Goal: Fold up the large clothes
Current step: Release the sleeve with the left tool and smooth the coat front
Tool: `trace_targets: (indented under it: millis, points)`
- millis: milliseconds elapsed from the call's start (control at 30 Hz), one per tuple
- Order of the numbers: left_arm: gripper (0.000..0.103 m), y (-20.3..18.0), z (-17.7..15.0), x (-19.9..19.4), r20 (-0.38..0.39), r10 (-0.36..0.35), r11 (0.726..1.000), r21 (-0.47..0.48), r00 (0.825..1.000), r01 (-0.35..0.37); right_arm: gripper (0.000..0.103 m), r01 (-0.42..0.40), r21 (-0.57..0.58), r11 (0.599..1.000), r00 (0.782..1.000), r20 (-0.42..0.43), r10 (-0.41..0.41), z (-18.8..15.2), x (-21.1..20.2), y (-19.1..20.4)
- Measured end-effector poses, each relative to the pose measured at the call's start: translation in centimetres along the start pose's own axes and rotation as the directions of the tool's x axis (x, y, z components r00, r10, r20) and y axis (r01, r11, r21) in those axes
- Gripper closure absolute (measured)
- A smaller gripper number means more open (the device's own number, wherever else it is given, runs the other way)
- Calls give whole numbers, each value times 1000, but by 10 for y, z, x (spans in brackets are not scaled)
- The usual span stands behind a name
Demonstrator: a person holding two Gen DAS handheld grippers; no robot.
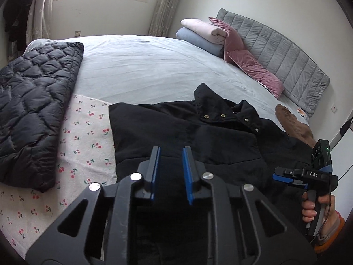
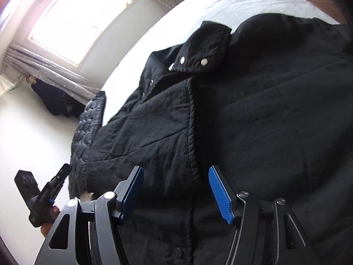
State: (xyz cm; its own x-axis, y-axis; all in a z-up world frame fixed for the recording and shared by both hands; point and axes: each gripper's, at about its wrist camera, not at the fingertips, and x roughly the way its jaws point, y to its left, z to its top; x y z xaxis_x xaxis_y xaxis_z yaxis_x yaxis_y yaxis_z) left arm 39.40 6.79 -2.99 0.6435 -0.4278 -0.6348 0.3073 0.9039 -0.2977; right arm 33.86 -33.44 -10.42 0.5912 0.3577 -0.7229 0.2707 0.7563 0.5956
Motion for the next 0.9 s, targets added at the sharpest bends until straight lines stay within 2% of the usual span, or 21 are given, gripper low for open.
trace_targets:
  millis: [33, 67, 100, 167, 233, 300, 333, 367, 467, 500, 533, 567, 600, 633, 767, 833, 900]
  points:
    - [88, 1, -3, 4, -2, 5, 1000, -5, 1000, -5, 71, 32, -11, 999, 999, -9, -33, -2, 12, 2]
    - [88, 0, -4, 9, -4, 0, 1000, -4, 1000, 0, 93, 95, -37, 995, 995, 1, -95, -3, 19, 6]
    - [89, -3, -4, 10, -3, -11, 1000, -1, 1000, 11, 94, 137, -67, 988, 990, 30, -136, -3, 21, 12]
    - [89, -8, -6, 15, -10, -31, 999, 19, 999, 31, 94, 166, -113, 980, 981, 124, -152, -5, 9, 22]
    - [89, -11, -13, 31, -68, -22, 998, 49, 997, 25, 94, 239, -142, 961, 961, 179, -213, -7, 0, 26]
    - [89, -14, -29, 57, -180, 34, 995, 98, 983, -16, 94, 293, -140, 946, 951, 143, -274, -8, 6, 19]
    - [89, -16, -38, 68, -213, 67, 990, 135, 975, -39, 94, 298, -137, 945, 951, 128, -282, -10, 7, 15]
    - [89, -17, -44, 70, -208, 77, 987, 156, 975, -45, 93, 300, -133, 945, 951, 119, -285, -12, 7, 12]
    - [86, -22, -42, 62, -193, 85, 989, 133, 978, -60, 83, 310, -133, 941, 947, 127, -294, -20, -5, 9]
    - [76, -24, -41, 57, -195, 79, 991, 122, 977, -56, 78, 318, -132, 939, 945, 127, -302, -23, -11, 9]
    - [58, -28, -39, 51, -198, 75, 991, 123, 977, -51, 75, 323, -134, 937, 943, 126, -307, -25, -15, 9]
    - [49, -34, -37, 43, -193, 80, 989, 136, 978, -54, 70, 327, -136, 935, 942, 125, -311, -27, -22, 8]
    - [35, -40, -36, 35, -178, 99, 986, 153, 979, -72, 62, 330, -138, 934, 941, 125, -315, -29, -29, 8]
    - [30, -46, -34, 26, -159, 120, 981, 171, 980, -92, 58, 334, -137, 933, 939, 131, -317, -31, -36, 7]
    - [26, -71, -28, -8, -152, 122, 975, 204, 981, -89, 43, 338, -125, 933, 931, 189, -312, -40, -74, 9]
    - [21, -81, -25, -24, -153, 124, 975, 203, 980, -91, 40, 355, -121, 927, 922, 211, -325, -46, -92, 10]
    - [19, -89, -22, -39, -156, 113, 979, 189, 981, -82, 37, 365, -116, 924, 915, 227, -333, -50, -109, 11]
